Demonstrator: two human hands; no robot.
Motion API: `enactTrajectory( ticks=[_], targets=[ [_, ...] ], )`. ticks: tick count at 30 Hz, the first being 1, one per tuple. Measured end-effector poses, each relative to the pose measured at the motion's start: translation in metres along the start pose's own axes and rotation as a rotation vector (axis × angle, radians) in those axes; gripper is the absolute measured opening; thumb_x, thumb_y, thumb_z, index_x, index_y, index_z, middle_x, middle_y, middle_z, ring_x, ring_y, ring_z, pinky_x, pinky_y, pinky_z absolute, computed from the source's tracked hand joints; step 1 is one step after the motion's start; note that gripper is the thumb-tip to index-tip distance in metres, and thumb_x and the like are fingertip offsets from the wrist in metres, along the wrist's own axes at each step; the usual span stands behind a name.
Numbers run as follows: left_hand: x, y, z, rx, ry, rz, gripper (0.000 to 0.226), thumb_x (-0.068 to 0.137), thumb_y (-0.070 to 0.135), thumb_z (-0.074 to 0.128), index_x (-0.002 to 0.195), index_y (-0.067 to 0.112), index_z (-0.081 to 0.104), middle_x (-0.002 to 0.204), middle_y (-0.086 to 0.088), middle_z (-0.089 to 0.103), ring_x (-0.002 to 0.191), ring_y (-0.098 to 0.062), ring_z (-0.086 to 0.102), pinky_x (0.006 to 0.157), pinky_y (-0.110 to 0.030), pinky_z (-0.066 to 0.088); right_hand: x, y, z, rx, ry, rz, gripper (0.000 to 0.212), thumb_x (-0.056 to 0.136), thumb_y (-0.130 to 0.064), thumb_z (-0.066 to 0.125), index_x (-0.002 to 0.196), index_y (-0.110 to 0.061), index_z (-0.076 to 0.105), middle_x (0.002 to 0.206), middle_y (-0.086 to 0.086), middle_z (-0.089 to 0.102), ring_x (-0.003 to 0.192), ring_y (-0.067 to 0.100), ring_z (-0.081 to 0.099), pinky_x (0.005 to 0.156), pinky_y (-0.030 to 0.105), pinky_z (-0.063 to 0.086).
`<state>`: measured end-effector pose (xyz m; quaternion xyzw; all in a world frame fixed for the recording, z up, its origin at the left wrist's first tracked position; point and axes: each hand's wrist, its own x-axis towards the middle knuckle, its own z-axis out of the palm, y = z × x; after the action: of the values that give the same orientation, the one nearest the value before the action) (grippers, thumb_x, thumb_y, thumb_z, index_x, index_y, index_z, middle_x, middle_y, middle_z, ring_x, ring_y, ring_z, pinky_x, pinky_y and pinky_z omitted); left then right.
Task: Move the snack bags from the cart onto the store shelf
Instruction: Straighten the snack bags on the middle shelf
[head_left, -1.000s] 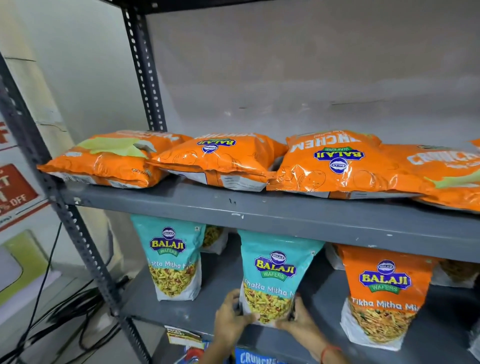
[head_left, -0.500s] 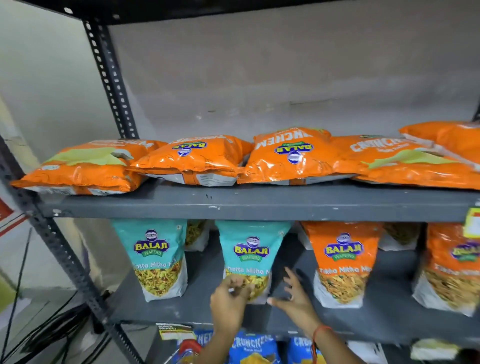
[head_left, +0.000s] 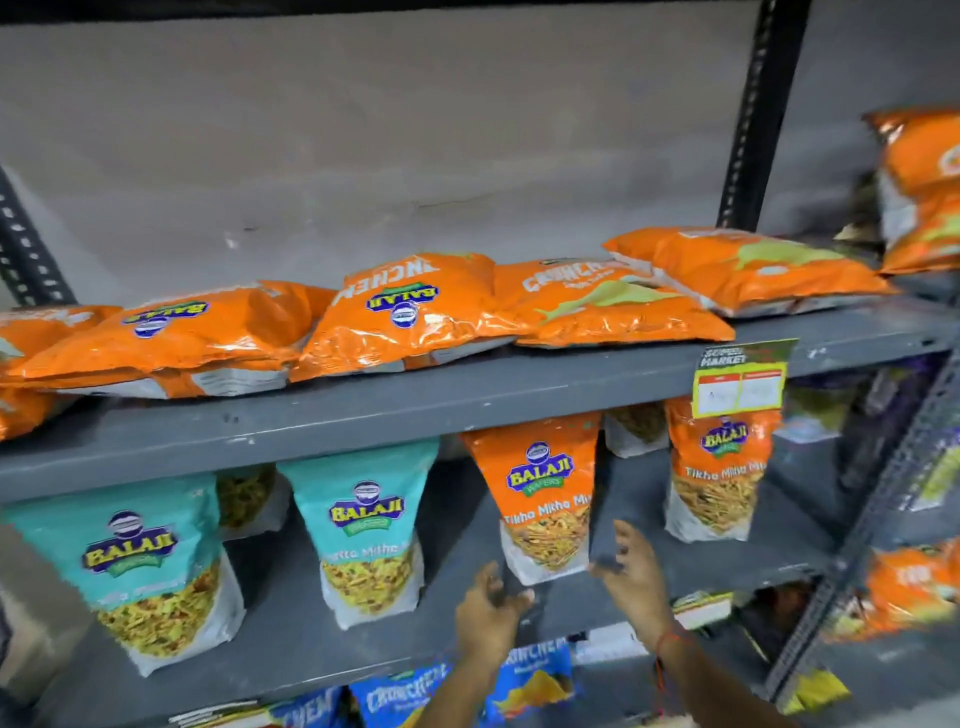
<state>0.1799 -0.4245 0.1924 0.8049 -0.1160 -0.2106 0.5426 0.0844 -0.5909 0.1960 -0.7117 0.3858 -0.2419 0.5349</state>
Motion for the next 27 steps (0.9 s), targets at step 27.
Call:
enactTrajectory(
  ticks=[27],
  targets=[
    [0.006, 0.026, 0.076, -0.014, 0.184, 0.119, 0.023, 0.070, 0.020, 0.079, 0.078, 0.034, 0.062, 0.075, 0.009, 0.072, 0.075, -0.013, 0.069, 0.067, -0.026, 0.051, 0.029, 0.031, -0.044, 0.006, -0.125, -0.016, 0.093, 0.067, -0.010, 0.083, 0.143, -0.024, 0.031, 0.150, 0.009, 0.036, 0.136, 0.026, 0.037, 0.111, 0.050, 0.038]
  ],
)
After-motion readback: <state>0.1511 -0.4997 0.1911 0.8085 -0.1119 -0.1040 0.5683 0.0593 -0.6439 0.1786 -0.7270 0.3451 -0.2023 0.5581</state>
